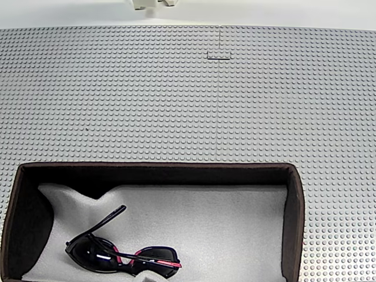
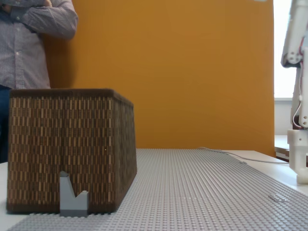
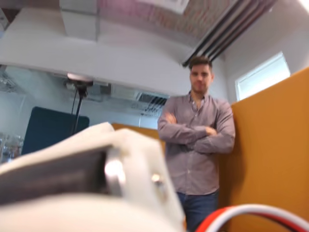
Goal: Grasp a glasses and put it in the bin.
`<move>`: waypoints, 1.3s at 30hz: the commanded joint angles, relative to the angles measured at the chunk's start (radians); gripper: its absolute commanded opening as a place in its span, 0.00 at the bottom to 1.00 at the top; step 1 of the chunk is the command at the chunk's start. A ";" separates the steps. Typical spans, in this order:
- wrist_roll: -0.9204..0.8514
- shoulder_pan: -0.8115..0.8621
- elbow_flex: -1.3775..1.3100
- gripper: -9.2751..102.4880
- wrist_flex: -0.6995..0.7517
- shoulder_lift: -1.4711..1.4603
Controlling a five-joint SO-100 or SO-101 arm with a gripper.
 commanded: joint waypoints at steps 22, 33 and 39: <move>-0.115 -0.028 2.063 0.28 -0.844 1.057; -0.179 -0.023 2.467 0.28 -1.052 1.120; -0.192 -0.025 2.477 0.27 -1.052 1.120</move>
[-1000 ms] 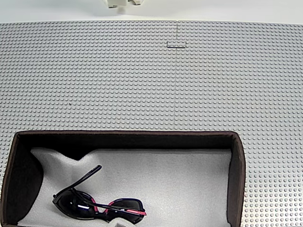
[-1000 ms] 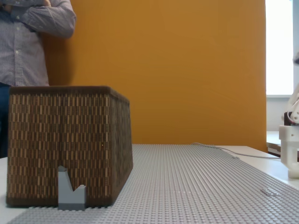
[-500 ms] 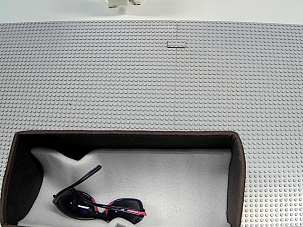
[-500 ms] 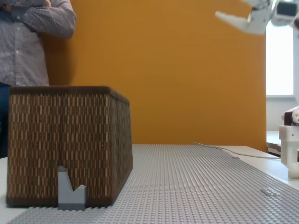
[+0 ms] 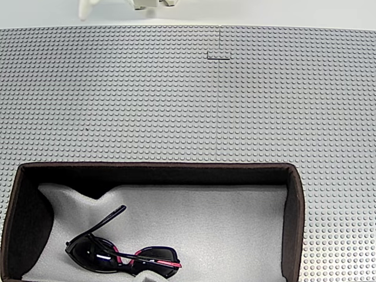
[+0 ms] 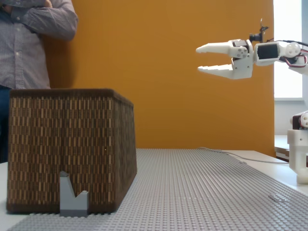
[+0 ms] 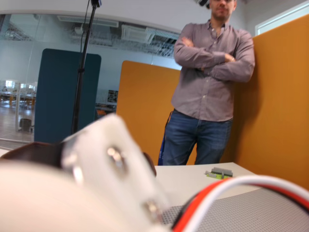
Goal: Grasp a glasses and put it in the bin.
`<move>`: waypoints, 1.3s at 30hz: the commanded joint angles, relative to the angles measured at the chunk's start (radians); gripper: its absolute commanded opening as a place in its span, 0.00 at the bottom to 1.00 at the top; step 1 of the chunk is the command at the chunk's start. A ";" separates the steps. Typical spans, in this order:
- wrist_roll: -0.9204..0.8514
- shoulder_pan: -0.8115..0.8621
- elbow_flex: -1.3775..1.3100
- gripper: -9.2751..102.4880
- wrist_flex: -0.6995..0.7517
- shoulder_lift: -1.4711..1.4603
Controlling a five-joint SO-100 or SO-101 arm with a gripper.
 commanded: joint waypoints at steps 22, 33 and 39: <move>-0.006 -0.009 0.035 0.26 -0.011 0.060; -0.018 -0.009 0.034 0.23 -0.006 0.064; -0.034 -0.012 0.034 0.08 -0.008 0.069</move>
